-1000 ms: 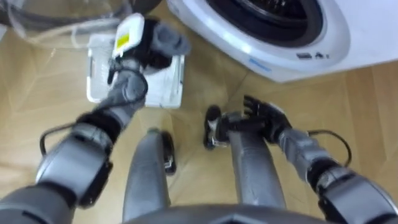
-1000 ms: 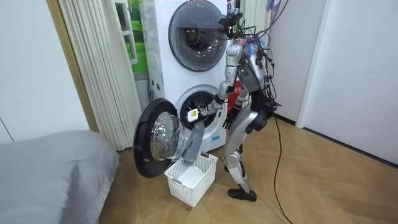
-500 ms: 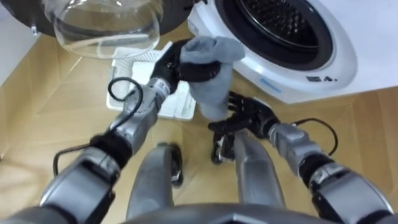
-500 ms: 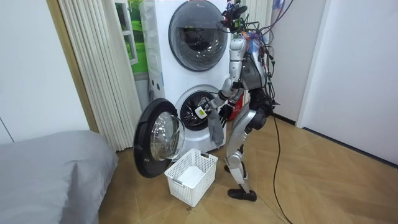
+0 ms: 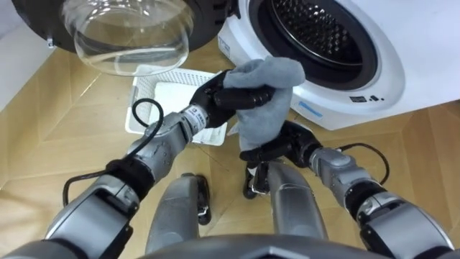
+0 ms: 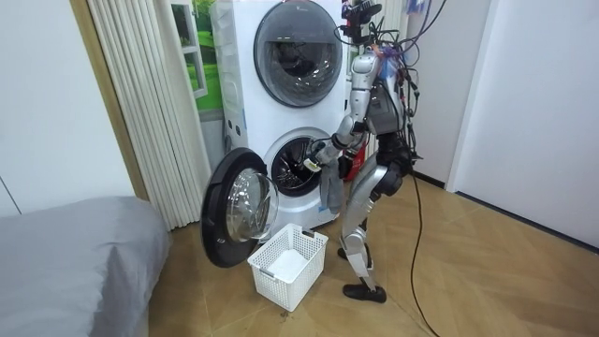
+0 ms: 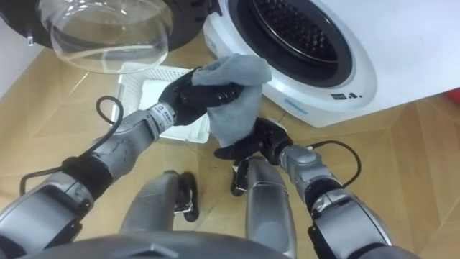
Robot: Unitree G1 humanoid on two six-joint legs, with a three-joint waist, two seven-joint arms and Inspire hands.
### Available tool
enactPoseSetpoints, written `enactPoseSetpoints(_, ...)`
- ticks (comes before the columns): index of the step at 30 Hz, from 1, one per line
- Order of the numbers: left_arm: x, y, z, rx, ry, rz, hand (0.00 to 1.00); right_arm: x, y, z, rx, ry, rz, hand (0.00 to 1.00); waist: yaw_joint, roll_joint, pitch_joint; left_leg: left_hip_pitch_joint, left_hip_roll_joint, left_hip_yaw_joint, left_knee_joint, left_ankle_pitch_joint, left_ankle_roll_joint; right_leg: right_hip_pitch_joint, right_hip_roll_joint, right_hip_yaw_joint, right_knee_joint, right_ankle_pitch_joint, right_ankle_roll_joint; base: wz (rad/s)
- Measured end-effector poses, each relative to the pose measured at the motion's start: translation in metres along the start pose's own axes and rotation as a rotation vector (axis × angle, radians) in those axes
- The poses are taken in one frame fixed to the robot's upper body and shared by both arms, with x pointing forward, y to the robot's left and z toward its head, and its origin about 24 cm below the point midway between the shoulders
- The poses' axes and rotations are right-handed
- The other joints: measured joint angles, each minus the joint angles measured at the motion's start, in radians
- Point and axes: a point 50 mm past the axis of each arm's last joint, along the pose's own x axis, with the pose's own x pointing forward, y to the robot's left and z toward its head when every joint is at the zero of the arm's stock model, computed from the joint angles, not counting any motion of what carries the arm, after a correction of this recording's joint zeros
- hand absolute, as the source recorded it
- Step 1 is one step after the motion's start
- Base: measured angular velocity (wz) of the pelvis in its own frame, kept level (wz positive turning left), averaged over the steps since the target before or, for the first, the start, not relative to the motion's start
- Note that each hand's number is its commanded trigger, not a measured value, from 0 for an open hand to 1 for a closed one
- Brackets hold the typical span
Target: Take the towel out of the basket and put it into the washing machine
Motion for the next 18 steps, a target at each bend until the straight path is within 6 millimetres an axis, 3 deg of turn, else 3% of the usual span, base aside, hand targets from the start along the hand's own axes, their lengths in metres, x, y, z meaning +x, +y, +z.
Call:
enactPoseSetpoints(3, 0.000, 0.000, 0.000, -0.048, -0.006, 0.001, 1.00, 0.000, -0.002, 0.002, 0.004, 0.000, -0.008, 0.00, 0.007, 0.012, 0.0011, -0.001, 0.004, 0.000, -0.001, 0.000, -0.001, 0.000, 0.002, -0.004, -0.003, 0.000, -0.001, 0.00)
enactPoseSetpoints(4, 0.001, 0.000, 0.000, -0.069, -0.009, 0.001, 1.00, 0.000, -0.002, 0.003, 0.002, -0.003, -0.006, 0.15, 0.008, 0.018, 0.0012, -0.001, 0.004, 0.000, -0.003, 0.000, -0.002, 0.000, 0.003, -0.005, -0.006, 0.001, -0.002, 0.00)
enactPoseSetpoints(5, 0.000, 0.000, 0.001, -0.084, -0.012, 0.002, 1.00, 0.001, -0.001, 0.005, -0.008, -0.005, -0.007, 1.00, 0.008, 0.024, 0.0008, 0.000, 0.003, 0.000, -0.008, 0.001, -0.003, 0.001, 0.003, -0.006, -0.010, 0.002, -0.003, 0.00)
enactPoseSetpoints(11, 0.001, -0.002, 0.004, -0.171, -0.036, -0.008, 1.00, 0.002, 0.000, 0.005, -0.030, 0.004, -0.027, 1.00, 0.009, 0.029, -0.0005, -0.007, 0.013, -0.001, -0.014, 0.003, -0.007, 0.002, 0.015, -0.011, -0.030, 0.008, -0.006, -0.01)
enactPoseSetpoints(14, 0.003, -0.006, 0.015, -0.193, -0.087, -0.029, 1.00, 0.002, 0.001, 0.008, -0.036, -0.010, -0.042, 1.00, 0.009, 0.033, -0.0014, -0.015, 0.027, 0.001, -0.015, 0.003, -0.007, 0.002, 0.025, -0.017, -0.049, 0.022, -0.010, -0.09)
enactPoseSetpoints(18, 0.007, -0.012, 0.023, -0.201, -0.125, -0.049, 1.00, 0.004, 0.002, 0.016, -0.025, -0.042, -0.051, 1.00, 0.008, 0.033, -0.0015, -0.012, 0.029, 0.004, -0.018, 0.003, -0.007, 0.003, 0.026, -0.017, -0.050, 0.024, -0.010, -0.02)
